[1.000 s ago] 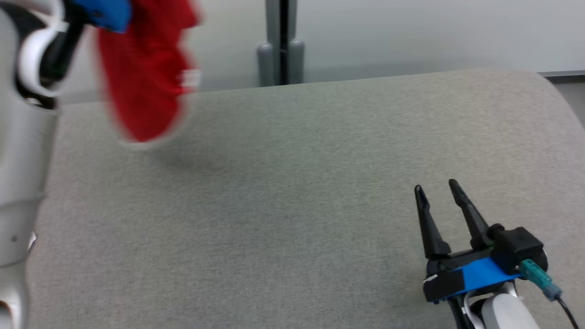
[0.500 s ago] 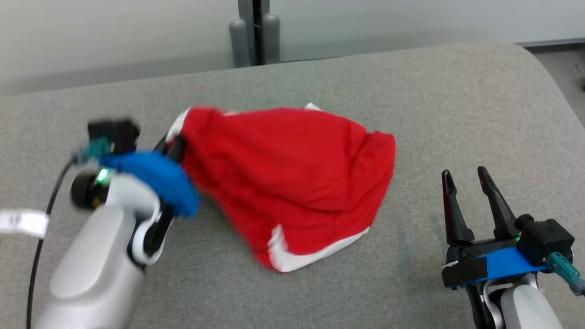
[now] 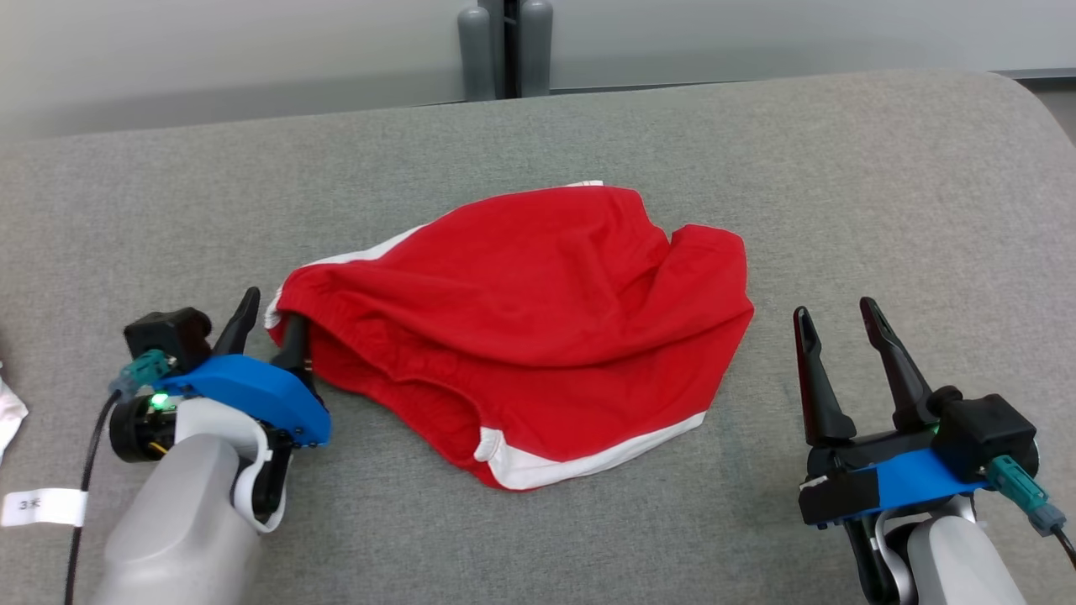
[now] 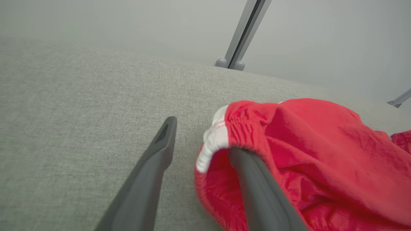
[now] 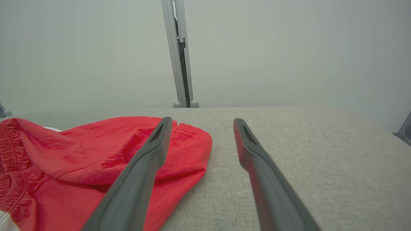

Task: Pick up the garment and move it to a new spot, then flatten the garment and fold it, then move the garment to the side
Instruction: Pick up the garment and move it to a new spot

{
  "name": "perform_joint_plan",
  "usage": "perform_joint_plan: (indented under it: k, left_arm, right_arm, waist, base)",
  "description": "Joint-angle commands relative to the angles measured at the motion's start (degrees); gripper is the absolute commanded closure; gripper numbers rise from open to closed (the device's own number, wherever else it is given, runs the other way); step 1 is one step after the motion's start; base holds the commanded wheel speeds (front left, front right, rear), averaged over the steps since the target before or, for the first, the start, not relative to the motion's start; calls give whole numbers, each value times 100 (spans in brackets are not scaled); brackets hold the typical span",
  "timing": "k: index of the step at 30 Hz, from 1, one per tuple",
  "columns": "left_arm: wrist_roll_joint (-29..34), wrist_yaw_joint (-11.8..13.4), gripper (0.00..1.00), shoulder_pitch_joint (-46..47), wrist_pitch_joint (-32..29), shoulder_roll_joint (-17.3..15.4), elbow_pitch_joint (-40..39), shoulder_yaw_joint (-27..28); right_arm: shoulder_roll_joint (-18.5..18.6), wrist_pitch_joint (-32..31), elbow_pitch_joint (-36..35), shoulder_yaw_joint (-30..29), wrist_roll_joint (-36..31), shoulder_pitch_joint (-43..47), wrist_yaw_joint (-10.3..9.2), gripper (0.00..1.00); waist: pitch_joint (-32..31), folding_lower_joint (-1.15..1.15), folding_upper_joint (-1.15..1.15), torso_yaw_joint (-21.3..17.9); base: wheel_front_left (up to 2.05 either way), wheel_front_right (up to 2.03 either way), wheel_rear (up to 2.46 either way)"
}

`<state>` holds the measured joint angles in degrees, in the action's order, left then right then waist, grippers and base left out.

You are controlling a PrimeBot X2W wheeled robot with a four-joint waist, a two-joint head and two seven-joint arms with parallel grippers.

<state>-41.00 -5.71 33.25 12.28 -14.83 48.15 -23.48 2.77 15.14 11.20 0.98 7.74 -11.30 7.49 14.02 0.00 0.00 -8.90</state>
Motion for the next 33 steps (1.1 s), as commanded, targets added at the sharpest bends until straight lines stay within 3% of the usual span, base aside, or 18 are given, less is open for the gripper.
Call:
perform_joint_plan:
  k: [1, 9, 16, 27, 33]
  left_arm:
    - [66, -62, 0, 123, 101, 42, 74, -79]
    - [265, -174, 0, -134, 293, 69, -152, -243]
    - [625, -127, 0, -950, 297, 38, -1138, 197]
    - [1199, 76, 0, -2530, 293, 445, -2444, 989]
    - [1462, 33, 0, -3181, 294, 697, -2835, 1282]
  right_arm:
    - [22, 1, -2, 24, -53, -38, 0, 0]
    - [22, 1, 24, 70, -169, 40, 0, 0]
    - [22, 1, 76, 69, -307, 223, 0, 0]
    - [23, 1, 220, 194, -317, 676, 0, 0]
    - [23, 1, 349, 293, -187, 905, 0, 0]
  waist:
    - [-8, 0, 0, 41]
    - [-134, 0, 0, 207]
    - [-430, 0, 0, 402]
    - [-937, 0, 0, 675]
    - [-1153, 0, 0, 715]
  base:
    - [0, 0, 0]
    - [0, 0, 0]
    - [0, 0, 0]
    - [0, 0, 0]
    - [0, 0, 0]
